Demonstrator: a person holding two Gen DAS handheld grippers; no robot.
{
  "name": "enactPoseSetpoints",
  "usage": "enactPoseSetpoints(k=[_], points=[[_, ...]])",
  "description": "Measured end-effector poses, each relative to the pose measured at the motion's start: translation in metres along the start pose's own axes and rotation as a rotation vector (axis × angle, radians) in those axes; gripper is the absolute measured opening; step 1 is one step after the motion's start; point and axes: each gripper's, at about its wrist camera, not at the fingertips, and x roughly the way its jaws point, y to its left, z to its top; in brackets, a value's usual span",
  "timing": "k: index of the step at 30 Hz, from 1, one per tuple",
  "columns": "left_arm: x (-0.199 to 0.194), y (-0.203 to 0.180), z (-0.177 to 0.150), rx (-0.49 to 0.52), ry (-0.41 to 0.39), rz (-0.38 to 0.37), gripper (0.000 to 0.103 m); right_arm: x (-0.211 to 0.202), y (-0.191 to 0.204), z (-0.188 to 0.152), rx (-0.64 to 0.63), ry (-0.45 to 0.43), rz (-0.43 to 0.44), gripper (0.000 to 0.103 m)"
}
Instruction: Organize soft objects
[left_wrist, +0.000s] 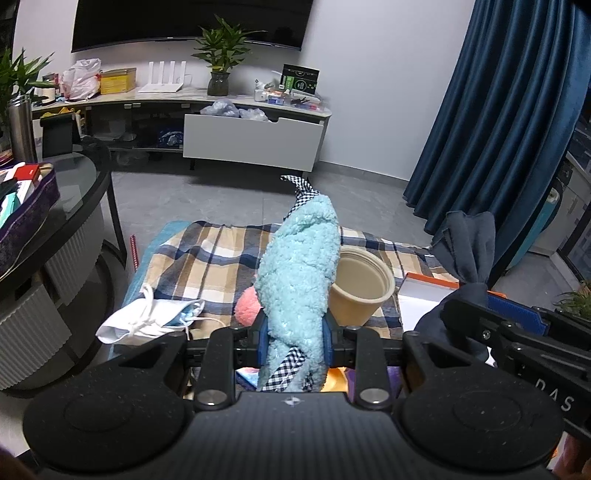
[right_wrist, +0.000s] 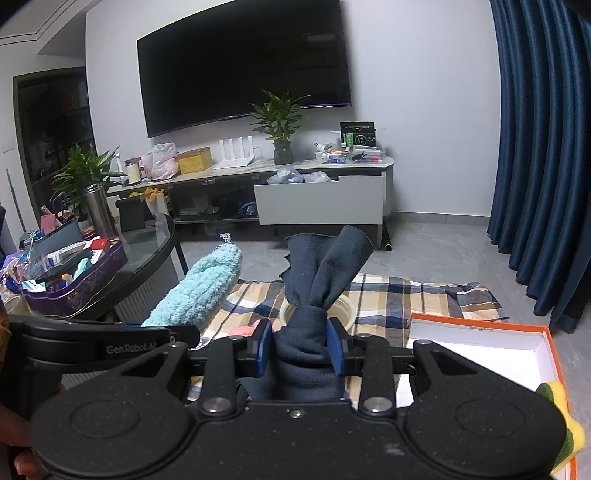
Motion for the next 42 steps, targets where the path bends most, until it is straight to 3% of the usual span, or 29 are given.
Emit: enactPoseSetpoints(k=[42], points=[[0.022,-0.061,-0.006,0.107,0.038,-0.091,0.029,-0.012,-0.061,-0.004,0.108,-0.025,-0.098,0.040]])
